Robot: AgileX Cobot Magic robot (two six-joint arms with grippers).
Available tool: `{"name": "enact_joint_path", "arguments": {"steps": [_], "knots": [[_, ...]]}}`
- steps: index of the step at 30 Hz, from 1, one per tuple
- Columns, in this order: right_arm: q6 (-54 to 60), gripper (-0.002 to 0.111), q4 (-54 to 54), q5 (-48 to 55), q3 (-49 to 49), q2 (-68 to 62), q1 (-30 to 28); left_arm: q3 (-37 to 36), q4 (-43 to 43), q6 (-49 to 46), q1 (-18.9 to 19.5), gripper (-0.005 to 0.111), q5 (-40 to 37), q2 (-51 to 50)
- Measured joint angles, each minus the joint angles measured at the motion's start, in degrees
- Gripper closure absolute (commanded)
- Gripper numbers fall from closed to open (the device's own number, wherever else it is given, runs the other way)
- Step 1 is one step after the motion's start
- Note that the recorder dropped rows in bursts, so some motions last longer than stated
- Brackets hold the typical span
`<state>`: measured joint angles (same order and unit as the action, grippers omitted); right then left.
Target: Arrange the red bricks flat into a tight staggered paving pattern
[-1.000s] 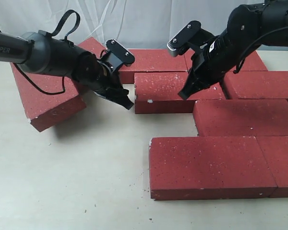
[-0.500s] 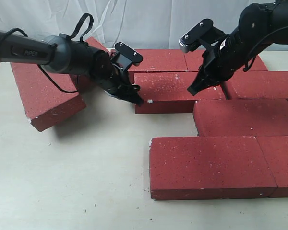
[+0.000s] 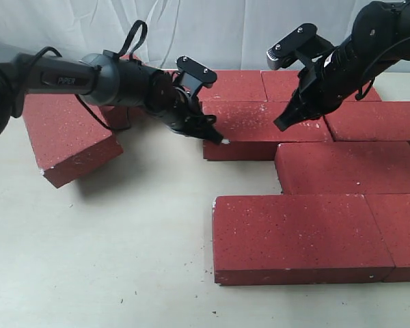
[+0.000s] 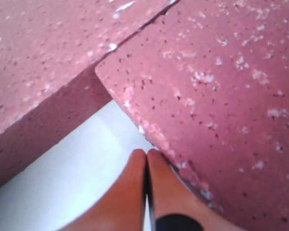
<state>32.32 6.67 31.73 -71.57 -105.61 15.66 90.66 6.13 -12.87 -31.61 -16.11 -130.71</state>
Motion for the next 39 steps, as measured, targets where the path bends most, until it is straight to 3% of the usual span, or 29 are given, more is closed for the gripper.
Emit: {"name": "enact_joint_path", "arguments": {"steps": [15, 27, 34, 39], "knots": [[0.00, 0.109, 1.41, 0.00, 0.00, 0.00, 0.00, 0.09, -1.59, 0.00, -0.88, 0.107, -0.97, 0.00], [1.93, 0.109, 6.00, -0.10, 0.59, 0.00, 0.00, 0.09, -3.51, 0.00, 3.55, 0.107, -10.90, 0.55], [3.83, 0.109, 8.91, -2.15, 0.91, -2.32, 0.00, 0.09, -5.68, 0.00, 3.47, 0.107, -18.98, 9.51], [5.39, 0.109, 15.90, 2.48, 0.22, -1.96, 0.00, 0.13, -9.48, 0.00, 3.47, 0.107, -26.33, 18.48]]}}
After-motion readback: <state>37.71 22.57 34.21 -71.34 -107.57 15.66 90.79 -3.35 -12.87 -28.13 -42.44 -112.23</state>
